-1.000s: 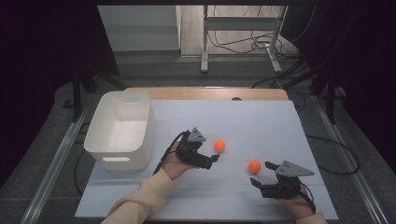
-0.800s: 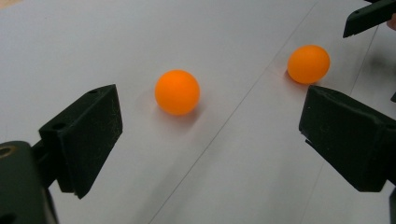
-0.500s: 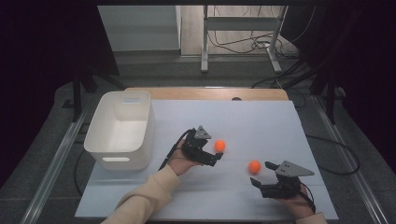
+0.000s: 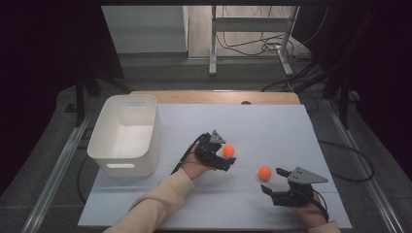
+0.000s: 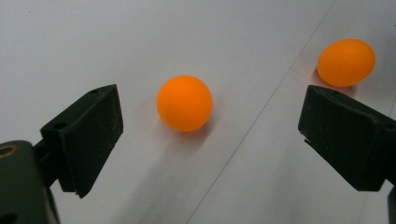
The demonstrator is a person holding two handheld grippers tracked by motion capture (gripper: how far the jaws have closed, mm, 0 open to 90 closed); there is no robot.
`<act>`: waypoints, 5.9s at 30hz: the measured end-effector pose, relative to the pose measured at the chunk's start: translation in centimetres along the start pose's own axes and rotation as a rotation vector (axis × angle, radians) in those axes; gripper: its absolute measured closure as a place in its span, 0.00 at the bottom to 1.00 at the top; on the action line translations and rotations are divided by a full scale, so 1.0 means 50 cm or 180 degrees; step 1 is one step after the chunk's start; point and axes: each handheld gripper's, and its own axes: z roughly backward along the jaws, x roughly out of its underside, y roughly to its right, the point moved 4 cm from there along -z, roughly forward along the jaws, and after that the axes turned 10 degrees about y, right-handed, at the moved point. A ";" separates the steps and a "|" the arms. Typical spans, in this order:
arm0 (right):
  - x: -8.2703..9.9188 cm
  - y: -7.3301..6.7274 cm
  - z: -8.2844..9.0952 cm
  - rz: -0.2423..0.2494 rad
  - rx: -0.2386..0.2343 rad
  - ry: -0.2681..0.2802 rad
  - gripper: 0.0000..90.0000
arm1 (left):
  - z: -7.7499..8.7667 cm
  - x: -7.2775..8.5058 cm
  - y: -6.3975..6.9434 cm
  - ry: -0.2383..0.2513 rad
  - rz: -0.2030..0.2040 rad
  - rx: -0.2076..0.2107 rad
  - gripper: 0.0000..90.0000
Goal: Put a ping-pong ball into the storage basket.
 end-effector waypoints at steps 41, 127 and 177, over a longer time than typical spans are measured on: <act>0.001 0.002 0.000 0.0008 0.0011 -0.0014 0.17 | -0.085 0.010 -0.025 -0.0401 -0.0012 -0.0104 0.15; 0.001 0.003 0.001 0.0023 0.0049 -0.0006 0.17 | 0.069 -0.001 -0.015 0.0103 -0.0059 0.0212 0.56; 0.000 0.004 0.001 0.0054 0.0067 -0.0011 0.17 | 0.196 -0.072 -0.025 0.0678 -0.0025 0.0262 0.56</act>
